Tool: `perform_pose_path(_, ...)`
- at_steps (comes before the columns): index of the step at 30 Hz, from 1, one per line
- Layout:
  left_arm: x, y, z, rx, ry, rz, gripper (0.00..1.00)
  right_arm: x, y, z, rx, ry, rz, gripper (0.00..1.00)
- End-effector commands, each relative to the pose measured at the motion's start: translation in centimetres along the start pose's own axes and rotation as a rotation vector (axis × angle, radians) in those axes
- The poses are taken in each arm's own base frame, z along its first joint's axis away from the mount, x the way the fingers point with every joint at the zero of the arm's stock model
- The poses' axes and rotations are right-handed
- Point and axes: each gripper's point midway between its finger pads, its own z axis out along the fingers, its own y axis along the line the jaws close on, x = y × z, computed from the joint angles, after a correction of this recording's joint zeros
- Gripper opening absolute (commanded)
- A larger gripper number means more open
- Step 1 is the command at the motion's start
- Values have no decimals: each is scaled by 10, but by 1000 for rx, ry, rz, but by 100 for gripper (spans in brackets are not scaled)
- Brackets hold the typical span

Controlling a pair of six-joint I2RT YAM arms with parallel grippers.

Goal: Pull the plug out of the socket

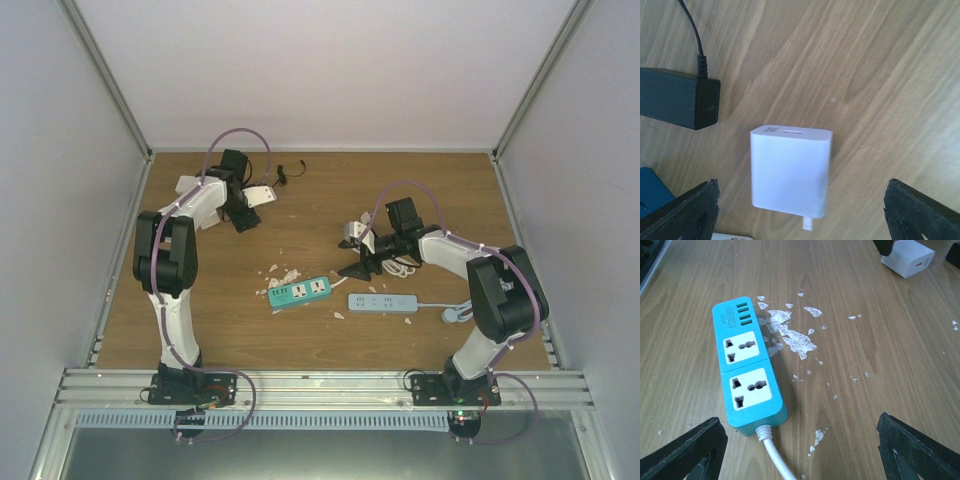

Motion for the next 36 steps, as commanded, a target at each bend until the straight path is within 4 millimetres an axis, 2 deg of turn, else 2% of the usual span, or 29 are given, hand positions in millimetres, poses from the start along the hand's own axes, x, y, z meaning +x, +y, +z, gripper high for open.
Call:
perform_pose_path(1,-22,-3,-37,-1,-154,-29,93,-10,-15,-9,66,24,-48,83)
perform_pose_path(3,-30,-5,-49,-5,-209,-35,99,-10,-17,-11,88,37,-64,83)
perform_pose_path(7,-48,-10,-78,-13,-347,-69,99,-12,-25,-18,146,73,-98,84)
perform_pose_path(10,-61,-21,-99,17,-460,-103,99,-11,-33,-27,211,127,-129,85)
perform_pose_path(15,-74,-43,-124,85,-602,-135,99,9,-46,-46,337,292,-165,87)
perform_pose_path(19,-70,-57,-124,84,-653,-160,99,40,-49,-60,389,440,-169,88)
perform_pose_path(25,-72,-75,-130,149,-717,-174,99,71,-52,-73,370,534,-84,92)
perform_pose_path(32,-68,-80,-128,160,-712,-185,99,99,-45,-65,279,598,-26,90)
perform_pose_path(36,-68,-79,-128,162,-710,-192,99,107,-55,-65,303,627,-23,81)
